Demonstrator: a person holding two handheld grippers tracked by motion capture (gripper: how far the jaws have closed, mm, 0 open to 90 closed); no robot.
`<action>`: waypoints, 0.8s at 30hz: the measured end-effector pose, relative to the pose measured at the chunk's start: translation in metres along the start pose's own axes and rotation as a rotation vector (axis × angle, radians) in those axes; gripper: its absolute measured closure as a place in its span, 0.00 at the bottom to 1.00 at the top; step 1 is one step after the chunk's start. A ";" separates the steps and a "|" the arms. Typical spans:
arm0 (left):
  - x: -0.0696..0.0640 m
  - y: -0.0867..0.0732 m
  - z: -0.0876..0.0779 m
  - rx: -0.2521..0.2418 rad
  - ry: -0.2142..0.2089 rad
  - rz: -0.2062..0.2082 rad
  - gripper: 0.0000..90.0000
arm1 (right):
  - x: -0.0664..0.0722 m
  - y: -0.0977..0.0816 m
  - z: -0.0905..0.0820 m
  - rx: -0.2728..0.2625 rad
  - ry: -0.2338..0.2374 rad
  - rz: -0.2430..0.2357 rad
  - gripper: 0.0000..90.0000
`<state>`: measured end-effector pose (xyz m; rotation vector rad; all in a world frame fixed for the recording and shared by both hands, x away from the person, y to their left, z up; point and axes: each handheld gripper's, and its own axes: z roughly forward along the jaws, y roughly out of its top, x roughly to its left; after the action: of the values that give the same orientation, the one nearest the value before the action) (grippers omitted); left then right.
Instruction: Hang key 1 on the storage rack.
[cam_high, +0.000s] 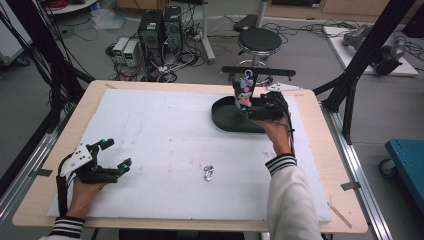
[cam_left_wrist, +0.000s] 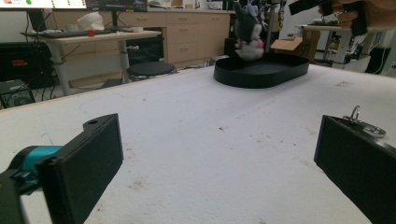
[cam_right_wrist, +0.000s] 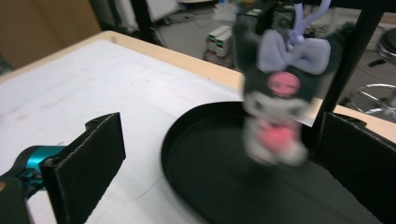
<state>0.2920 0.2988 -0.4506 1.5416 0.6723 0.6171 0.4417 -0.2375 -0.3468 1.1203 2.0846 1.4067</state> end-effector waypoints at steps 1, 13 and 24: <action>0.000 0.000 -0.001 -0.008 0.003 -0.005 0.02 | 0.000 -0.002 -0.006 -0.012 0.014 -0.007 0.01; 0.000 -0.001 -0.003 -0.038 0.012 -0.011 0.02 | 0.009 -0.035 -0.062 -0.118 0.031 -0.069 0.01; -0.001 -0.002 -0.004 -0.039 0.012 -0.004 0.02 | 0.025 -0.059 -0.091 -0.146 0.012 -0.105 0.01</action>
<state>0.2889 0.3010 -0.4519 1.5008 0.6687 0.6338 0.3408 -0.2819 -0.3584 0.9336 1.9818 1.4918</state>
